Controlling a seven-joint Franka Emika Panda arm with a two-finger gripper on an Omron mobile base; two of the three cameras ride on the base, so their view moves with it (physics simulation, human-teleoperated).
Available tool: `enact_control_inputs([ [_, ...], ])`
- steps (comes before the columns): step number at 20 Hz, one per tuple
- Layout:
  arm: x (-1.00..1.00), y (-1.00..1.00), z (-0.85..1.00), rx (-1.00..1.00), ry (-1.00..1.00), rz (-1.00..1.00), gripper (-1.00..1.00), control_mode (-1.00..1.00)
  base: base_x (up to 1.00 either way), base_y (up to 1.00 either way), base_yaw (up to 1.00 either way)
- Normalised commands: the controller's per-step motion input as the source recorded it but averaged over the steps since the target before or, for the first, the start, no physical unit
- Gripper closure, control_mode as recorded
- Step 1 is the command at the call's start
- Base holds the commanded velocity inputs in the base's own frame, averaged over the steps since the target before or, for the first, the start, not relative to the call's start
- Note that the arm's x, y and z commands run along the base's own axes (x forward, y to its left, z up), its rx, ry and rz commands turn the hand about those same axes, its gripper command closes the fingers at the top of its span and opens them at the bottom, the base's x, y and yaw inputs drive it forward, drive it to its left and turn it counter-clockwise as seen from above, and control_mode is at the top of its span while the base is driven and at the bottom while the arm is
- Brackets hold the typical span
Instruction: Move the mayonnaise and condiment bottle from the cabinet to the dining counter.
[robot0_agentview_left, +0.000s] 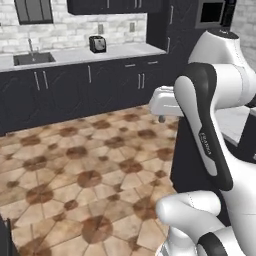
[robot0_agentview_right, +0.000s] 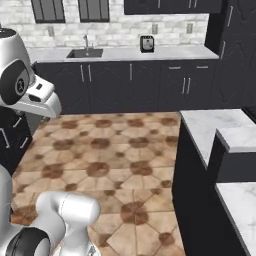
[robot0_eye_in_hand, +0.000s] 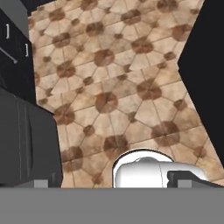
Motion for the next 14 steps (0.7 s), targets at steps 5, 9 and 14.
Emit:
enact_control_inputs([
  [5, 0.0, 0.0, 0.0, 0.0, 0.0, 0.0, -1.0, 1.0, 1.0, 0.3, -0.08],
  [9, 0.0, 0.0, 0.0, 0.0, 0.0, 0.0, -1.0, 1.0, 1.0, 0.22, -0.01],
  [14, 0.0, 0.0, 0.0, 0.0, 0.0, 0.0, -1.0, 1.0, 1.0, 0.2, 0.1],
])
